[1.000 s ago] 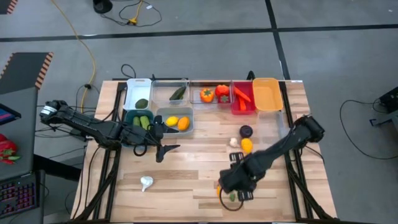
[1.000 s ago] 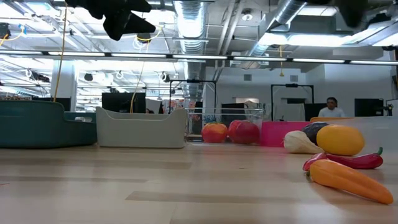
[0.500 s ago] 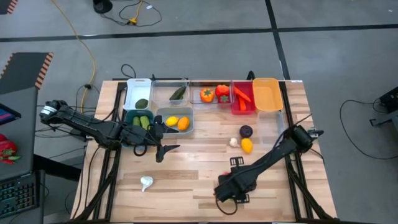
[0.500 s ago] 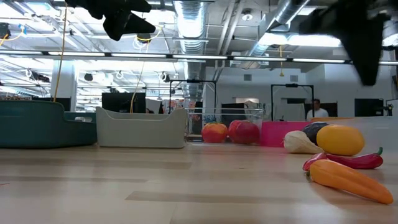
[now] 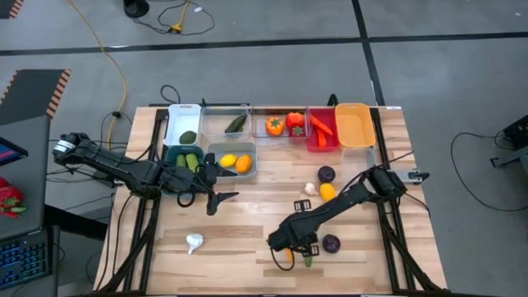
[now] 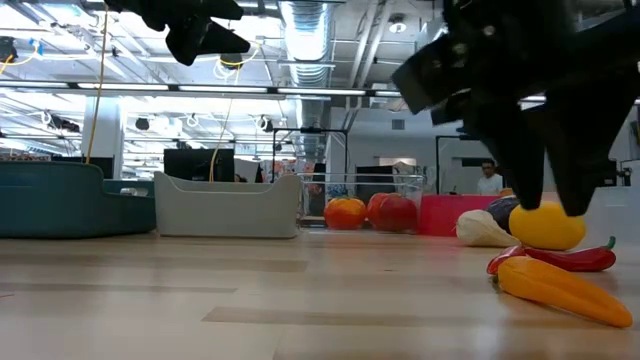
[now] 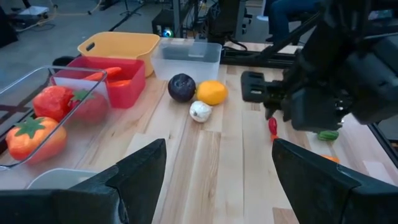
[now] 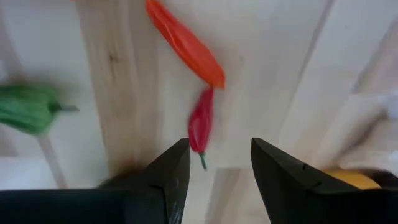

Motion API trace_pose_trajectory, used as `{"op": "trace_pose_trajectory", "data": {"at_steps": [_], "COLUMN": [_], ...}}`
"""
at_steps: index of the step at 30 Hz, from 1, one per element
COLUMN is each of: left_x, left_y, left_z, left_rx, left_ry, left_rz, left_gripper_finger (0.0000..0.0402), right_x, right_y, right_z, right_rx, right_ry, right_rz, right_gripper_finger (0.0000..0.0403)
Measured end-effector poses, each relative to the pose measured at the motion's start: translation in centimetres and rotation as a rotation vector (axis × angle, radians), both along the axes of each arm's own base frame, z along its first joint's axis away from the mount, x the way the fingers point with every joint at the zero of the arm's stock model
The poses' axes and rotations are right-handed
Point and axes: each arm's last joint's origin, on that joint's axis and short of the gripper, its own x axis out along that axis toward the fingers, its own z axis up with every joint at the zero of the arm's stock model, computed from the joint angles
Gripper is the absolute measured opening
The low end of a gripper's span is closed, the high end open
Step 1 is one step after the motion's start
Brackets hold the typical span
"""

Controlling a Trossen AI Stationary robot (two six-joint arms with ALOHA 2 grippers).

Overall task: Sort produce into baskets
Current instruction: Put the red chili pepper into the top left transparent bin

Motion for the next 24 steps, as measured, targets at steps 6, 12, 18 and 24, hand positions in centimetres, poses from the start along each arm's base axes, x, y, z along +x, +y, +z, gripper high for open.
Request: {"op": "trace_pose_trajectory", "data": {"at_steps": [6, 12, 18, 24], "left_x": [0.0, 0.0, 0.0, 0.0], "left_y": [0.0, 0.0, 0.0, 0.0], "left_z": [0.0, 0.0, 0.0, 0.0], "left_rx": [-0.005, -0.005, -0.005, -0.006], "left_ry": [0.002, 0.002, 0.002, 0.002], "left_rz": [-0.014, -0.015, -0.015, -0.016], "left_gripper_finger": [0.0279, 0.0279, 0.0279, 0.0279], "right_x": [0.1, -0.5, -0.3, -0.1], "right_y": [-0.9, -1.1, -1.0, -0.9], "right_z": [-1.2, -2.7, -2.8, -2.9], "right_rx": [0.055, 0.063, 0.077, 0.089], "right_ry": [0.021, 0.048, 0.026, 0.002], "right_rz": [-0.033, -0.005, -0.001, 0.002], "right_gripper_finger": [0.0170, 0.0159, 0.0152, 0.0120]}}
